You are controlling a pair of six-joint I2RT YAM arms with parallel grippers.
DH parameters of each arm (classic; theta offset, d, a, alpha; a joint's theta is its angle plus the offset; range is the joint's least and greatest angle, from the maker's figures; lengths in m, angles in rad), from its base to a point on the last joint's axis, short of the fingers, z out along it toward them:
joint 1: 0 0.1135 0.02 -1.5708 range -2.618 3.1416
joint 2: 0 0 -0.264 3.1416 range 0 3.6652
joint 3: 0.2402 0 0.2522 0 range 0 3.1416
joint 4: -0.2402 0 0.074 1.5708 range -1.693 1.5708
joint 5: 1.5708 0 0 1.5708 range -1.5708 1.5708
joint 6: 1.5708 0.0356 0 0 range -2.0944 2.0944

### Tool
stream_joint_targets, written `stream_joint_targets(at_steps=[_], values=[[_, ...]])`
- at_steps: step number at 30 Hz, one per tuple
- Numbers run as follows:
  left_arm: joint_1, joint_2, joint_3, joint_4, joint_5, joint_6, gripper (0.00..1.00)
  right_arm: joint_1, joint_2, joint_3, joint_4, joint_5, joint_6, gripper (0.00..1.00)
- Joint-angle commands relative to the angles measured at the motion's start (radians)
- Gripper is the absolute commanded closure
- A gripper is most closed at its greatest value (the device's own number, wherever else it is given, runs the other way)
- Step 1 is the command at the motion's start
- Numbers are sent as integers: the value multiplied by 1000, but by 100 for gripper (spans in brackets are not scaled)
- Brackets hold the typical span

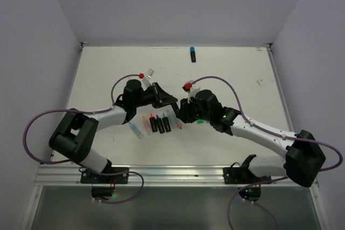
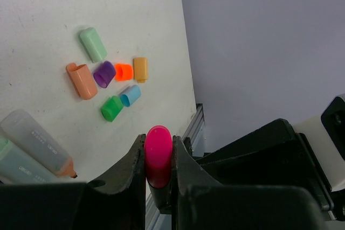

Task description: Open the pen caps

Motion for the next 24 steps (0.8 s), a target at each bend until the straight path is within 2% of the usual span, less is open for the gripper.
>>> stream_joint_targets(at_steps=[1, 3, 6, 12, 19, 20, 21, 22, 23, 24], values=[[8, -6, -8, 60, 31, -2, 100, 7, -8, 20, 37, 19, -37, 75], [8, -22, -21, 60, 23, -4, 100, 5, 12, 38, 33, 22, -43, 63], [8, -35, -30, 59, 22, -5, 100, 7, 48, 72, 17, 27, -51, 59], [8, -55, -44, 63, 22, -10, 100, 5, 104, 120, 22, 16, -49, 57], [8, -72, -47, 63, 22, -16, 100, 7, 147, 140, 39, -4, -34, 58], [8, -74, -47, 63, 22, -14, 100, 5, 151, 140, 40, -4, -34, 61], [9, -75, -47, 63, 22, -13, 100, 7, 153, 138, 43, -2, -34, 80], [8, -74, -47, 62, 23, -11, 100, 7, 156, 138, 45, 2, -32, 93], [8, -74, -47, 54, 19, -10, 100, 7, 159, 134, 44, 5, -25, 100], [9, -72, -45, 51, 16, -5, 91, 7, 158, 129, 51, 4, -22, 100]])
